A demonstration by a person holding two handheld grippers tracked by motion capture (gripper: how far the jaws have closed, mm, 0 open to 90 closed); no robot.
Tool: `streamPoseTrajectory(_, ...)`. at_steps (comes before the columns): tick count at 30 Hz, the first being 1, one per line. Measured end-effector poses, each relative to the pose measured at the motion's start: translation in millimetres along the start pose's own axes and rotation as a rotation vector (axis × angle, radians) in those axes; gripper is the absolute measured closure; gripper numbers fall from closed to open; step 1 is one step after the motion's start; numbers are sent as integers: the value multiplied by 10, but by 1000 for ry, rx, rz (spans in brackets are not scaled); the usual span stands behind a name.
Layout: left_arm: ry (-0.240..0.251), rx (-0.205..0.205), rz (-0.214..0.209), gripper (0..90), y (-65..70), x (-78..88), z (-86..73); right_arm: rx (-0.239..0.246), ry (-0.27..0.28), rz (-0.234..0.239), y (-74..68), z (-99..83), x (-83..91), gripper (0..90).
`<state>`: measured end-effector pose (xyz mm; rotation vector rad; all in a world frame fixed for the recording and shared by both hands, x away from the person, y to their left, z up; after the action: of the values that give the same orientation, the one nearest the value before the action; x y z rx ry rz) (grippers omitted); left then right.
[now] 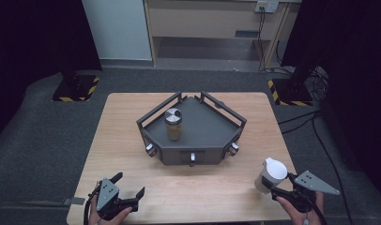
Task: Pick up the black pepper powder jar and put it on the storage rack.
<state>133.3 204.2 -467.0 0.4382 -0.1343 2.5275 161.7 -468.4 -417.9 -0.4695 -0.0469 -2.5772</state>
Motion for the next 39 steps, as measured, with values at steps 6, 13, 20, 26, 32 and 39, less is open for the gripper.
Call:
streamPoseTrajectory(6,0,-1,-2,13,4,-9,-3,-7,6,5,4,103,15,311)
streamPoseTrajectory(13,1,0,-3,13,13,-14,5,-11,12,17,-21,223,24,311)
streamPoseTrajectory(20,3,-3,-8,13,12,0,8,-23,14,26,-41,324,8,311)
streamPoseTrajectory(26,-2,-11,-13,13,20,-4,13,-23,11,28,-52,430,-1,311)
streamPoseTrajectory(32,-1,-12,-20,13,29,-13,16,-12,12,32,-67,537,-13,311)
streamPoseTrajectory(39,-6,-23,-28,13,47,-29,23,-11,11,42,-99,699,-56,311)
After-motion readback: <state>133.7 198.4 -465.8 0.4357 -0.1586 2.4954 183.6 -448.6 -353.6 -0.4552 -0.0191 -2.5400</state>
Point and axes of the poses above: each handheld gripper's, and its own axes: x roughly backward along the jaws, z roughly out of its top, y roughly to its right, the point moved 2 cm from there along -x, roughly forward along the jaws, and after that the axes turned 4 degrees about -z, right-handed, at the moved point
